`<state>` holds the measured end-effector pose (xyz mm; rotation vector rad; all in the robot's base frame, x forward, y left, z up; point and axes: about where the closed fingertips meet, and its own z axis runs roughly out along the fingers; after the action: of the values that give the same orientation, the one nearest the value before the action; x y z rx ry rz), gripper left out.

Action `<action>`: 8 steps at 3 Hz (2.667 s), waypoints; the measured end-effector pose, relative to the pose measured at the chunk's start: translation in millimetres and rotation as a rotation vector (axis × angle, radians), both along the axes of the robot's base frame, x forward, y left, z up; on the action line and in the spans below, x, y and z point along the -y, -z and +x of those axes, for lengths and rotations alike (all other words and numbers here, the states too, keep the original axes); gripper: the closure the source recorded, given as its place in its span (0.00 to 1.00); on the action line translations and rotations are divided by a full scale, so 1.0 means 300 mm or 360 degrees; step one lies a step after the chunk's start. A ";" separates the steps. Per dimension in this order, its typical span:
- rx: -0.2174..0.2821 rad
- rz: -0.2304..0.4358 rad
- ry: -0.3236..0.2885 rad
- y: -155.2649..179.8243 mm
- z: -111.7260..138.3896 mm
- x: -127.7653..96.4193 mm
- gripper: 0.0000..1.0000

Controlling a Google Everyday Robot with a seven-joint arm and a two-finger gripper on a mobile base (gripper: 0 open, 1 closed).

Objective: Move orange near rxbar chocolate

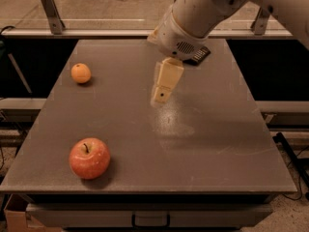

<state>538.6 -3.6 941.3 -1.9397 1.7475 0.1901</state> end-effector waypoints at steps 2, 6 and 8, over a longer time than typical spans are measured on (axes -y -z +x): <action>0.0065 0.0271 -0.0024 0.074 0.244 -0.256 0.00; -0.0107 0.0864 0.0030 0.280 0.529 -0.660 0.00; -0.0221 0.0921 0.0000 0.331 0.486 -0.777 0.41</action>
Offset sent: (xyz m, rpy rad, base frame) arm 0.1242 0.1250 -0.0340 0.3025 -0.0782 0.0318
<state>684.4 229.5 842.1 -1.5264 1.5482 0.7557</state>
